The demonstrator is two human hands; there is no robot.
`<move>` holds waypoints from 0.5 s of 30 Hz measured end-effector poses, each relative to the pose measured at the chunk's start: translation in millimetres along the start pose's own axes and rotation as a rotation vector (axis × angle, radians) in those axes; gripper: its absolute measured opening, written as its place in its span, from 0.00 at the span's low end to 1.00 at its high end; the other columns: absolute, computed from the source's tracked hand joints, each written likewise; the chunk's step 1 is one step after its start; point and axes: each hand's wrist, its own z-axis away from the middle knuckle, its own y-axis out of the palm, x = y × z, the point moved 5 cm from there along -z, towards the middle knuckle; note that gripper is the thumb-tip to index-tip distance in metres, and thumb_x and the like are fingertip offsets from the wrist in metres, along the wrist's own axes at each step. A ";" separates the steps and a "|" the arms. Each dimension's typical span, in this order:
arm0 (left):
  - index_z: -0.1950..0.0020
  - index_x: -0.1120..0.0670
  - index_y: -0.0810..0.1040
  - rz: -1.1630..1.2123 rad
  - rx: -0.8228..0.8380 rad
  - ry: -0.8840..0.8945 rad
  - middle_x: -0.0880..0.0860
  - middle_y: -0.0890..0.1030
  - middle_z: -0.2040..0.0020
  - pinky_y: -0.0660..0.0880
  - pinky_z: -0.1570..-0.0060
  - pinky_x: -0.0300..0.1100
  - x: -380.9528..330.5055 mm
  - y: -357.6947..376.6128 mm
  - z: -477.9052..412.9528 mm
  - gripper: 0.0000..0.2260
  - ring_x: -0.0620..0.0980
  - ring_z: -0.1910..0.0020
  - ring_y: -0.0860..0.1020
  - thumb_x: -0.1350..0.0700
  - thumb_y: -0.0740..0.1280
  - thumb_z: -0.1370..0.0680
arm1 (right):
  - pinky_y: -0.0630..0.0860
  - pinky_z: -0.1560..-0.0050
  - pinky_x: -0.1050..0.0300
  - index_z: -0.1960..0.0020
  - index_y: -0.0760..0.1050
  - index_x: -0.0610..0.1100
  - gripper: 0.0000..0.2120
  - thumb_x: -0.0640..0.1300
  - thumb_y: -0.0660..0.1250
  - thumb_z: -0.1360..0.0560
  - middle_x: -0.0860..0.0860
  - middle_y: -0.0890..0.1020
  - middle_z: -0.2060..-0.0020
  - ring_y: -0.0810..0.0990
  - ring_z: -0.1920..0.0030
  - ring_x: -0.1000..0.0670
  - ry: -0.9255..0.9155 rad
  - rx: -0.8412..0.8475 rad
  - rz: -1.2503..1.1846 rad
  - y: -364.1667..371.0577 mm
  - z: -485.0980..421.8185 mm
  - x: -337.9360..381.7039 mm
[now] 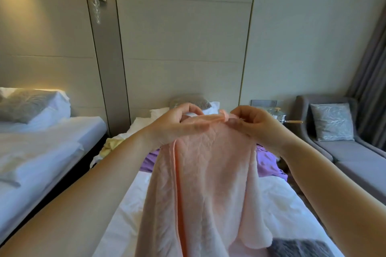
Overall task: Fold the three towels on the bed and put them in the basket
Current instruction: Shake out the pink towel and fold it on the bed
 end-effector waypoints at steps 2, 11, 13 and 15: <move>0.49 0.44 0.76 -0.207 -0.046 0.056 0.51 0.74 0.61 0.67 0.59 0.38 -8.2 0.3 -0.3 0.15 0.44 0.64 0.71 0.44 0.75 0.32 | 0.74 0.66 0.65 0.58 0.80 0.47 0.07 0.49 0.67 0.25 0.54 0.79 0.68 0.77 0.66 0.56 0.001 -0.031 -0.023 -0.1 -2.6 9.8; 0.57 0.51 0.76 -0.302 -0.148 0.152 0.63 0.76 0.62 0.67 0.60 0.45 -17.0 17.6 -4.9 0.05 0.50 0.64 0.70 0.54 0.66 0.22 | 0.66 0.63 0.58 0.56 0.80 0.41 0.10 0.47 0.67 0.24 0.48 0.75 0.67 0.70 0.66 0.52 -0.013 -0.076 0.203 20.8 -6.3 20.4; 0.62 0.46 0.73 -0.468 -0.207 0.139 0.59 0.77 0.65 0.66 0.61 0.43 -12.0 15.6 -7.5 0.09 0.52 0.67 0.70 0.53 0.64 0.21 | 0.68 0.63 0.59 0.54 0.79 0.45 0.04 0.44 0.67 0.24 0.53 0.78 0.66 0.73 0.67 0.54 0.001 -0.064 0.367 25.3 -2.1 8.4; 0.63 0.45 0.72 -0.568 -0.260 0.105 0.51 0.75 0.71 0.64 0.65 0.42 -8.1 14.2 -7.9 0.10 0.47 0.71 0.70 0.53 0.62 0.21 | 0.71 0.59 0.58 0.50 0.78 0.45 0.06 0.39 0.64 0.25 0.53 0.79 0.59 0.77 0.60 0.52 -0.001 -0.071 0.554 33.0 2.8 -7.2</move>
